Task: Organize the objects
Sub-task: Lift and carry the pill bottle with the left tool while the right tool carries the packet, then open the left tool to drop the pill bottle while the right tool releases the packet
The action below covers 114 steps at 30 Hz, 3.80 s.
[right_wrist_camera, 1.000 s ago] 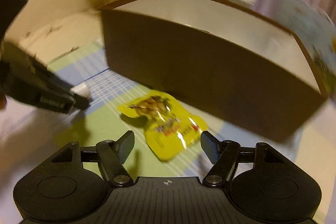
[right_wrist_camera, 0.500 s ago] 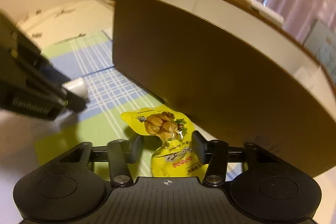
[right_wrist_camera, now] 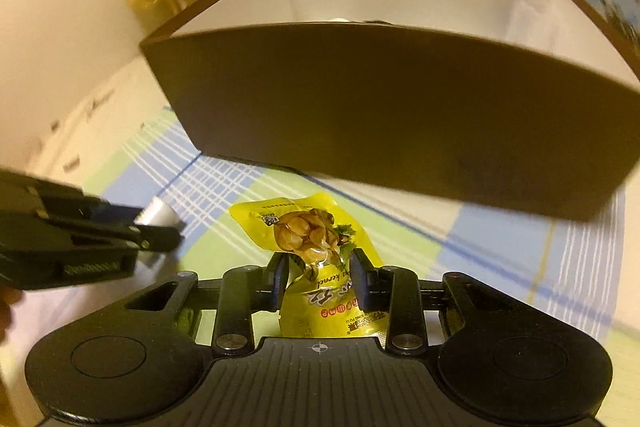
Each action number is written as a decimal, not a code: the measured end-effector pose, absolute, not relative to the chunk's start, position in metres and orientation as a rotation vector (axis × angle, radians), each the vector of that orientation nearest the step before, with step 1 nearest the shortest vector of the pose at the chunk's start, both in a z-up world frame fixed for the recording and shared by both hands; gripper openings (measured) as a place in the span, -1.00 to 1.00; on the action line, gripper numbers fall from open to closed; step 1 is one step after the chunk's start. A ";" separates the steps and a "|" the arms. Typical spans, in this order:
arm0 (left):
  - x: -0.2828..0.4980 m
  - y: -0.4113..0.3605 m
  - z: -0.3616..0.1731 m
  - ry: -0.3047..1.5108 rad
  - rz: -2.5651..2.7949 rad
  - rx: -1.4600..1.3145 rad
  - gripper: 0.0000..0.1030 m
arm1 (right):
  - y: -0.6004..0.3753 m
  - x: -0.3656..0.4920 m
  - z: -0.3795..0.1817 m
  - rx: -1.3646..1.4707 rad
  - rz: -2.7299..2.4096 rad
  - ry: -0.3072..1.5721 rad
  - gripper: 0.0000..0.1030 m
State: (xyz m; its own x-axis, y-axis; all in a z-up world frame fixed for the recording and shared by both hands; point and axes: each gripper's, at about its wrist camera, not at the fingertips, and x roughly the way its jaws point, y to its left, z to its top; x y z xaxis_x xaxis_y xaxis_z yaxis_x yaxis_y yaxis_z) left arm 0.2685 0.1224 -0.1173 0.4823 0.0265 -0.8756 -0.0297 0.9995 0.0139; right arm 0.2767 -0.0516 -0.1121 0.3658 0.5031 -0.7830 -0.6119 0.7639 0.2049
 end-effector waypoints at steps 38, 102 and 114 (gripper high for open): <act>0.277 0.094 -0.001 0.840 -0.079 -0.006 -0.56 | -0.108 0.303 0.001 0.314 0.726 0.896 -0.43; 0.400 0.110 -0.016 0.880 -0.032 -0.032 -0.29 | -0.065 0.411 -0.014 0.337 0.639 0.931 -0.43; 0.396 0.114 -0.016 0.880 -0.024 -0.036 -0.09 | -0.063 0.412 -0.014 0.364 0.614 0.924 -0.38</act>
State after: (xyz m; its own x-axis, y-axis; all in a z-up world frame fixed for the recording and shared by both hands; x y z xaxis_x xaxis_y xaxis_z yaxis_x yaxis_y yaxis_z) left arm 0.3955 0.1138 -0.0163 0.6372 -0.0359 -0.7698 0.0058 0.9991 -0.0417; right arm 0.4122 -0.0625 -0.0144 0.4514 0.6335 -0.6285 -0.3338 0.7730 0.5394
